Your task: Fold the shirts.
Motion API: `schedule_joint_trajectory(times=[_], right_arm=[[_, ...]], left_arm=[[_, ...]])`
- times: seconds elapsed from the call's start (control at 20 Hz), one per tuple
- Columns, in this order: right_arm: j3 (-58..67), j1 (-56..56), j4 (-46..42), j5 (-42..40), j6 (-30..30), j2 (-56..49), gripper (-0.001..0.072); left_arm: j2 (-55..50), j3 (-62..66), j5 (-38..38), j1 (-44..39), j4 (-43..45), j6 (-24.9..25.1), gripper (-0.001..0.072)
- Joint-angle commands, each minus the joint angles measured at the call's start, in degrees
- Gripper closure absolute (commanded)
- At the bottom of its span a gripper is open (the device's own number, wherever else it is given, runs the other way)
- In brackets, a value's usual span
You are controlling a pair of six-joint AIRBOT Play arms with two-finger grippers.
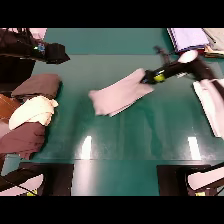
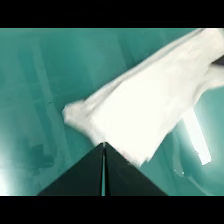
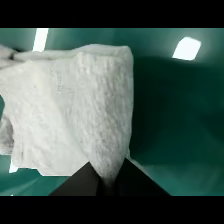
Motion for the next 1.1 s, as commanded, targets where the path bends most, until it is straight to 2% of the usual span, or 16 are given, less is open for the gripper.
schedule_joint_trajectory(times=[0.0,0.3,0.65,0.85,1.05], right_arm=[[0.57,-14.49,-6.21,-0.37,2.45,6.80,0.0698],[0.57,-36.15,-3.45,-3.85,2.95,10.82,0.0699],[3.19,-41.83,-0.81,-10.36,2.78,10.54,0.0699],[12.87,-42.23,-0.94,-7.43,2.80,10.56,0.0699],[19.47,-44.63,-3.67,1.42,2.93,10.60,0.0699]], left_arm=[[-0.02,0.00,2.84,-4.33,-0.24,0.79,0.0687],[-0.02,0.00,7.32,-10.80,-0.24,0.76,0.0687],[-0.09,0.00,7.28,-11.43,-0.24,0.74,0.0687],[-0.09,0.00,7.21,-11.43,0.00,0.79,0.0687],[-0.09,0.00,6.75,-11.43,0.85,0.81,0.0686]])
